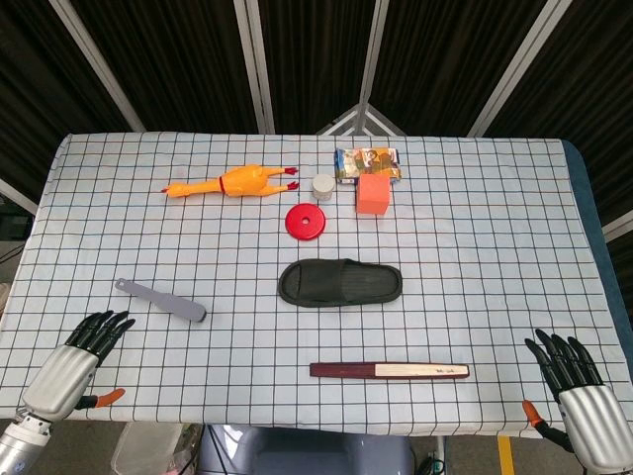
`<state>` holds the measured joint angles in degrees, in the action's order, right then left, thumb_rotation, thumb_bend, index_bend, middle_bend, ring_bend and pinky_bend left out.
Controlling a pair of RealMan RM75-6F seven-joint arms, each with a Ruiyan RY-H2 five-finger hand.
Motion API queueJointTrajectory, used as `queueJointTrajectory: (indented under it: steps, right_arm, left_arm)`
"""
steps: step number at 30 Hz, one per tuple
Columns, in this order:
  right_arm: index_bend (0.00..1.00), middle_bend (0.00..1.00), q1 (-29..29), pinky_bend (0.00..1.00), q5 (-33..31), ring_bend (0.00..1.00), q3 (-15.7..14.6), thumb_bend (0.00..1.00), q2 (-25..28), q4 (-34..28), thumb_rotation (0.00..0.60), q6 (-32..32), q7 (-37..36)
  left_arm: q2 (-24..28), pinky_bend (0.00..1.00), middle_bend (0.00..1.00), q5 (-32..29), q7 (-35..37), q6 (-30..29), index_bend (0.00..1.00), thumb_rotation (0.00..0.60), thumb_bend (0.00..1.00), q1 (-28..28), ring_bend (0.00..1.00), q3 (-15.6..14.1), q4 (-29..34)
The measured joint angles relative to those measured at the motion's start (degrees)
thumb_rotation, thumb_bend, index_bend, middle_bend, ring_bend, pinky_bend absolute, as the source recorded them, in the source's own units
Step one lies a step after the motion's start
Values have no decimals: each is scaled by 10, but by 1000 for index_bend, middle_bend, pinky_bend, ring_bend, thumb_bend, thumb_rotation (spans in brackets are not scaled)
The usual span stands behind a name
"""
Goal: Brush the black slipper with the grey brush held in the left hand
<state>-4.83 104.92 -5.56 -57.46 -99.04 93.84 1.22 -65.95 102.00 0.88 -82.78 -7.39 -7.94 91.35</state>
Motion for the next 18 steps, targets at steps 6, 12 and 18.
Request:
queueJointTrajectory:
  steps: [6, 12, 18]
  right_arm:
    - [0, 0, 9, 0, -12, 0, 6, 383, -11, -5, 600, -22, 24]
    - [0, 0, 12, 0, -29, 0, 10, 382, -10, -6, 600, -29, 22]
    - [0, 0, 11, 0, -60, 0, 18, 383, -7, -3, 600, -32, 19]
  left_arm:
    - [-28, 97, 58, 3, -12, -2, 0, 600, 19, -4, 17, 10, -19]
    - [-59, 196, 240, -14, -48, 19, 132, 600, 165, -17, 144, 30, -31]
    - [-91, 233, 283, -55, -110, 71, 179, 600, 214, -47, 180, 64, -39]
